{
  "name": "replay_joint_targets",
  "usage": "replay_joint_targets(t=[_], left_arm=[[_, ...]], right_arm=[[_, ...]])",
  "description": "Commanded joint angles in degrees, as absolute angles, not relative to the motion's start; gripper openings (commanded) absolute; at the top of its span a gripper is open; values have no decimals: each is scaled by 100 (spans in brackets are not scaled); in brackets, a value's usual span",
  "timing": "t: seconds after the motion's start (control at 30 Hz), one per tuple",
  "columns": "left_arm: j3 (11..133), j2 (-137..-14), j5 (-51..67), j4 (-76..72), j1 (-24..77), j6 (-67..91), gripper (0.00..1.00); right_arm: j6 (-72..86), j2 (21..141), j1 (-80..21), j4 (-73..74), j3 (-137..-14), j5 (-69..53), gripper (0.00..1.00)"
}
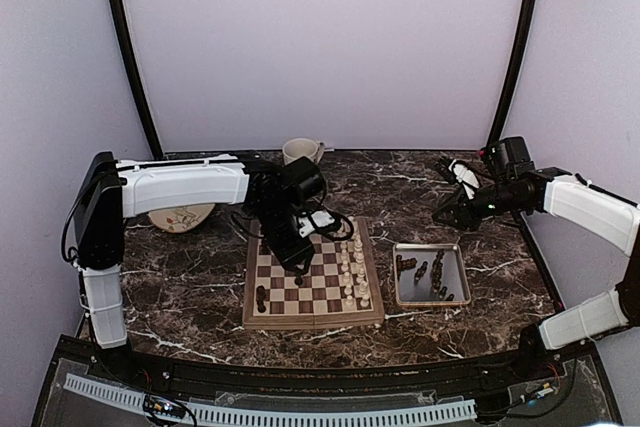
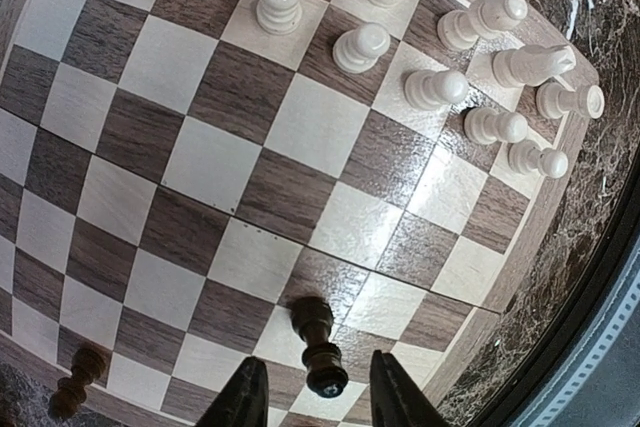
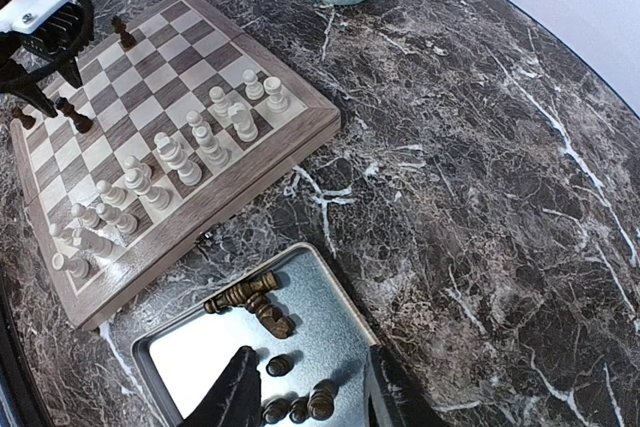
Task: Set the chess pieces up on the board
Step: Pick up the queen from the chessboard, then place the queen at d8.
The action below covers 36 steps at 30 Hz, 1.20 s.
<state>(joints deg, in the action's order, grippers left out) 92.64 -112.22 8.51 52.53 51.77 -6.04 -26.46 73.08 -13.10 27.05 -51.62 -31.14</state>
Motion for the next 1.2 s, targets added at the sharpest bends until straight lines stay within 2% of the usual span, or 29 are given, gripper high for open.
replay_joint_targets(t=[0.0,0.2,0.5,0.77,1.17], left_arm=[[9363,-11281,840,5510,5259,-686,37],[9343,-11376,831,5555,5282,-668,30],[9258,-11327,657,5708,5282,-586,9],[8770,-10886,224,5581,5194,-408,4],[8521,-10529,-331,5642,4416,-30,2]], right_arm=[[-2754,7299,-1301,2662,-5126,-3197,35],[-2817,7329,-1301,2729,-5150,-3210,35],[-2852,7308,-1302,2777,-5142,-3230,34],[-2882,7308,-1300,2786,-5124,-3227,34],[-2907,7321,-1301,2804,-5128,-3212,34]])
